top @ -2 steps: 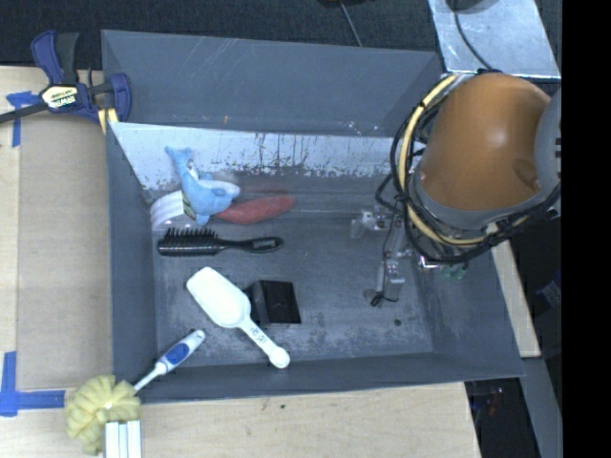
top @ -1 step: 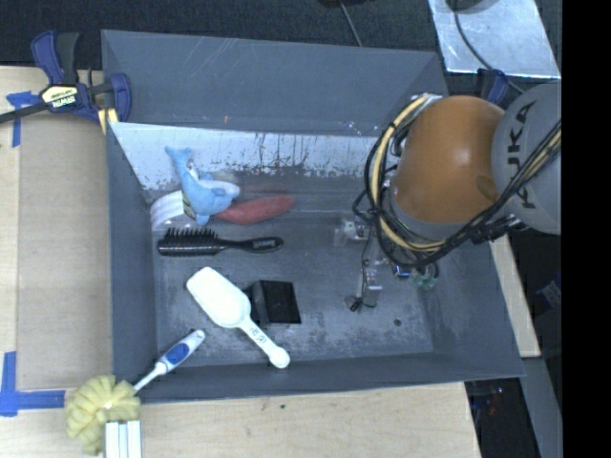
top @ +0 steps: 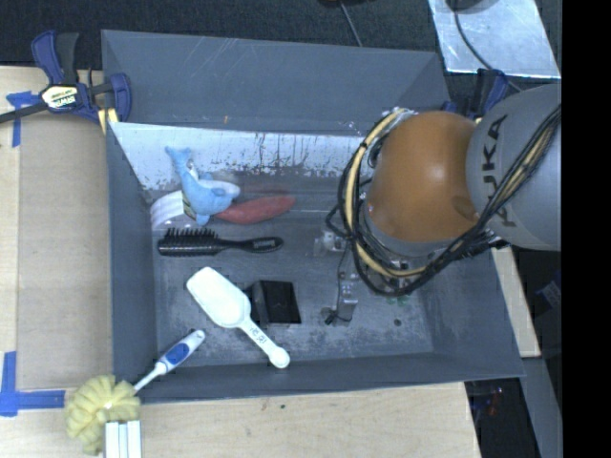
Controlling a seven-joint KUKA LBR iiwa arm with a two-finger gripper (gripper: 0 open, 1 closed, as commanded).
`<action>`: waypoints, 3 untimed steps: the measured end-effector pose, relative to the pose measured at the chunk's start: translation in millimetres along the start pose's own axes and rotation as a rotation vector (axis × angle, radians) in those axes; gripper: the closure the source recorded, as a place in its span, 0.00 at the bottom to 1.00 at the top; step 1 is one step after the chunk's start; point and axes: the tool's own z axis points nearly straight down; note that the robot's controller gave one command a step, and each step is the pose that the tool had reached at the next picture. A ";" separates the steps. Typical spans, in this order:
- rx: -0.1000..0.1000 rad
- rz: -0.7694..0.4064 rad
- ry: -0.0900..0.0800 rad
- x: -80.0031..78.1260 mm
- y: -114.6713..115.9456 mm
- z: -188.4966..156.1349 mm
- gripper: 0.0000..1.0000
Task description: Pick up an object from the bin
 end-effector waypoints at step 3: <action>0.003 -0.129 -0.005 21.1 18.5 25.8 0.00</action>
Offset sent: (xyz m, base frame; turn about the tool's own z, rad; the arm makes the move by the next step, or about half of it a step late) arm 0.0028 0.0159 -0.0769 -0.0202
